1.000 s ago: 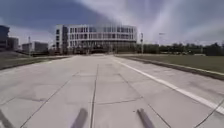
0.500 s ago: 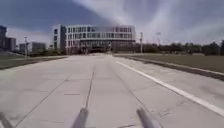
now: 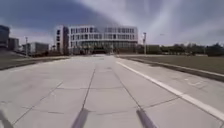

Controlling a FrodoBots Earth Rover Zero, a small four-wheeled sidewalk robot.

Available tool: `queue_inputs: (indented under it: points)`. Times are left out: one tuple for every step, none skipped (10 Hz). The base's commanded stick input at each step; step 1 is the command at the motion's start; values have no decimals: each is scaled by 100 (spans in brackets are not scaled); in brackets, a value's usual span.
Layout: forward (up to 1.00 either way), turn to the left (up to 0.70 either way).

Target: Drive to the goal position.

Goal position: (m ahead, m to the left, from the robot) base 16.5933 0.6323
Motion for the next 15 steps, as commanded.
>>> queue_inputs:
  points:
    - [100,0]
    - [100,0]
    - [100,0]
    - [100,0]
    - [100,-5]
    - [100,-19]
    - [100,-38]
    - [100,-39]
    - [100,-34]
    - [100,-21]
    - [100,0]
    - [100,0]
    - [100,0]
    - [100,0]
    - [100,0]
